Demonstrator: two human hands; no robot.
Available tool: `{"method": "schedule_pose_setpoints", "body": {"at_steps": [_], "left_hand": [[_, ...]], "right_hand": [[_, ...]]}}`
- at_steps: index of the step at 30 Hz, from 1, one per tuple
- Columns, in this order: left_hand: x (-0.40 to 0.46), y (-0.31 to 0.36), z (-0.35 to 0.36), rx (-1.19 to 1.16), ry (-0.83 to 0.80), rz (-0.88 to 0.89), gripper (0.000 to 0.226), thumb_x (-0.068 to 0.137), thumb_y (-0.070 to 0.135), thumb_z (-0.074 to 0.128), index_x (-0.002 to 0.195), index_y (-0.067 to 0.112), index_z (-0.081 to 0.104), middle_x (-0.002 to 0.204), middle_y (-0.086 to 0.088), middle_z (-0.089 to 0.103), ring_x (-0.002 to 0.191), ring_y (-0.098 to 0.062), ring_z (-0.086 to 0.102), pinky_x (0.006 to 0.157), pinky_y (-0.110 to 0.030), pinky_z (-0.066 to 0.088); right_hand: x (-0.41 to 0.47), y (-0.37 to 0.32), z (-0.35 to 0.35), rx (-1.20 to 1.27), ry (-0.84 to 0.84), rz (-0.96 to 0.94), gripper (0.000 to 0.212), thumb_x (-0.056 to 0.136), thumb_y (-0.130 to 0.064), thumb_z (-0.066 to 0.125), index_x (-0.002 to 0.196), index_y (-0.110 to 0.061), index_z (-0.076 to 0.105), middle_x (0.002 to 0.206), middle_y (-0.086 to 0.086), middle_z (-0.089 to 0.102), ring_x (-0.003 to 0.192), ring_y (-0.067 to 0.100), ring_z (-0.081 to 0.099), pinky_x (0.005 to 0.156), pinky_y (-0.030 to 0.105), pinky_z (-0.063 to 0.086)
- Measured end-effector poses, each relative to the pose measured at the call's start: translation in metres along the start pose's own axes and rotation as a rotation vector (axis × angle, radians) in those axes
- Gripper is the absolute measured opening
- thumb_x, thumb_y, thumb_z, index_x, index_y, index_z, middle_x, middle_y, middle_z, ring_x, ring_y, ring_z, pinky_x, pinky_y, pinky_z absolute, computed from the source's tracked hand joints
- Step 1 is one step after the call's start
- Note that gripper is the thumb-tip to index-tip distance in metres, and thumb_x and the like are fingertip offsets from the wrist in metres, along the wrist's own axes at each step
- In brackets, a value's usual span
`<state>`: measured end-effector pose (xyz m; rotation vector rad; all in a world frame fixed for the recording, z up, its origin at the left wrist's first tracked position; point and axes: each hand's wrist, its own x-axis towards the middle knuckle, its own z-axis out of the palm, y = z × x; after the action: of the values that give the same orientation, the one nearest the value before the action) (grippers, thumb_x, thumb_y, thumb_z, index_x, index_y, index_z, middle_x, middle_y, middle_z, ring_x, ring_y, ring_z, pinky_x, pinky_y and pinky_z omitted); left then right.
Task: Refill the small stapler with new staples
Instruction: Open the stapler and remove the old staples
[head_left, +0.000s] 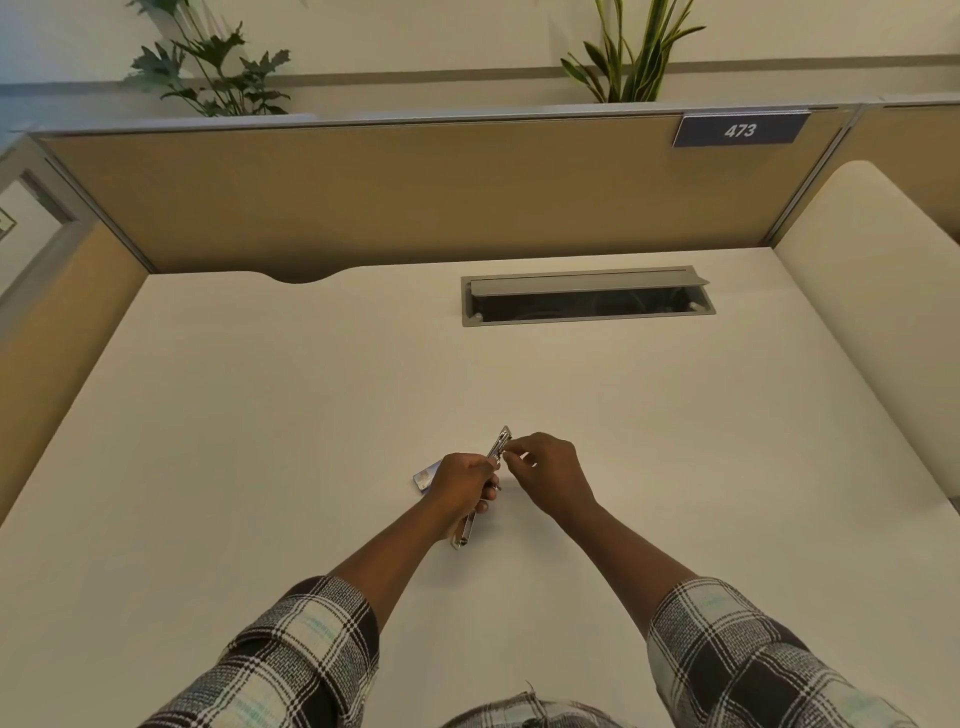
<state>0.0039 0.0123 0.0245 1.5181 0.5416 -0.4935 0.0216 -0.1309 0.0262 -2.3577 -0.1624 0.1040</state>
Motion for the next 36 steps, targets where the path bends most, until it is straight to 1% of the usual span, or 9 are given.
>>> {"method": "schedule_pose_setpoints", "body": {"at_steps": [8, 10, 12, 17, 23, 26, 31, 33, 36], "left_hand": [[-0.005, 0.002, 0.001, -0.066, -0.028, -0.007, 0.020, 0.096, 0.015, 0.053, 0.088, 0.004, 0.067, 0.066, -0.006, 0.057, 0.046, -0.010, 0.050, 0.044, -0.022, 0.040], [-0.006, 0.002, 0.002, -0.055, -0.029, -0.005, 0.019, 0.095, 0.015, 0.054, 0.088, 0.004, 0.068, 0.066, -0.006, 0.058, 0.046, -0.010, 0.050, 0.044, -0.023, 0.041], [-0.007, 0.003, 0.002, -0.043, -0.023, 0.005, 0.020, 0.095, 0.016, 0.054, 0.087, 0.005, 0.067, 0.066, -0.006, 0.058, 0.047, -0.011, 0.050, 0.045, -0.023, 0.041], [-0.006, 0.004, 0.001, 0.009, -0.019, 0.036, 0.022, 0.097, 0.017, 0.053, 0.086, 0.005, 0.068, 0.066, -0.006, 0.059, 0.051, -0.012, 0.050, 0.047, -0.024, 0.043], [-0.004, 0.002, -0.002, 0.035, 0.012, 0.030, 0.019, 0.096, 0.012, 0.052, 0.095, 0.005, 0.069, 0.066, -0.006, 0.060, 0.049, -0.010, 0.052, 0.047, -0.023, 0.044], [-0.003, -0.001, -0.003, 0.139, 0.041, 0.069, 0.019, 0.097, 0.021, 0.053, 0.096, 0.012, 0.069, 0.069, -0.002, 0.064, 0.053, -0.008, 0.061, 0.050, -0.023, 0.046], [-0.002, -0.008, -0.007, 0.333, 0.080, 0.195, 0.019, 0.096, 0.021, 0.054, 0.093, 0.013, 0.071, 0.068, -0.001, 0.067, 0.060, -0.007, 0.070, 0.056, -0.028, 0.059], [-0.003, -0.009, -0.009, 0.381, 0.058, 0.227, 0.020, 0.095, 0.017, 0.053, 0.090, 0.009, 0.071, 0.067, -0.004, 0.066, 0.060, -0.010, 0.069, 0.059, -0.034, 0.061], [-0.002, -0.010, -0.012, 0.463, 0.032, 0.317, 0.020, 0.092, 0.011, 0.053, 0.086, 0.001, 0.069, 0.066, -0.004, 0.065, 0.057, -0.008, 0.066, 0.065, -0.040, 0.061]], "right_hand": [[-0.001, -0.009, 0.004, -0.042, 0.016, 0.058, 0.015, 0.087, -0.022, 0.063, 0.081, -0.013, 0.073, 0.075, 0.002, 0.065, 0.069, 0.016, 0.058, 0.064, 0.026, 0.034], [0.000, -0.011, 0.002, -0.037, 0.040, 0.033, 0.028, 0.084, -0.016, 0.062, 0.057, -0.019, 0.059, 0.049, -0.005, 0.046, 0.052, 0.011, 0.043, 0.057, 0.027, 0.029], [0.001, -0.013, -0.001, -0.057, 0.038, 0.000, 0.033, 0.081, -0.011, 0.060, 0.050, -0.021, 0.052, 0.043, -0.005, 0.033, 0.046, 0.012, 0.038, 0.053, 0.025, 0.025], [0.004, -0.013, 0.005, -0.110, 0.008, 0.032, 0.019, 0.084, -0.014, 0.056, 0.076, -0.011, 0.072, 0.074, 0.006, 0.065, 0.066, 0.018, 0.052, 0.063, 0.026, 0.034], [0.005, -0.009, 0.004, -0.053, -0.011, 0.063, 0.019, 0.086, -0.011, 0.053, 0.087, -0.011, 0.072, 0.086, 0.005, 0.068, 0.077, 0.020, 0.058, 0.067, 0.025, 0.037], [0.001, -0.007, 0.003, -0.005, -0.006, 0.066, 0.022, 0.088, -0.009, 0.055, 0.102, -0.009, 0.071, 0.099, 0.004, 0.070, 0.086, 0.020, 0.063, 0.075, 0.025, 0.045], [-0.003, 0.002, 0.001, 0.113, 0.034, 0.099, 0.028, 0.091, -0.014, 0.057, 0.118, -0.014, 0.058, 0.099, 0.005, 0.071, 0.081, 0.023, 0.067, 0.075, 0.031, 0.051], [-0.002, 0.007, 0.000, 0.139, 0.001, 0.109, 0.031, 0.092, -0.016, 0.058, 0.123, -0.017, 0.058, 0.102, 0.003, 0.072, 0.084, 0.022, 0.069, 0.077, 0.027, 0.050], [0.002, 0.013, 0.000, 0.161, -0.049, 0.093, 0.023, 0.093, -0.015, 0.059, 0.114, -0.014, 0.068, 0.103, 0.001, 0.075, 0.080, 0.013, 0.072, 0.074, 0.008, 0.045]]}}
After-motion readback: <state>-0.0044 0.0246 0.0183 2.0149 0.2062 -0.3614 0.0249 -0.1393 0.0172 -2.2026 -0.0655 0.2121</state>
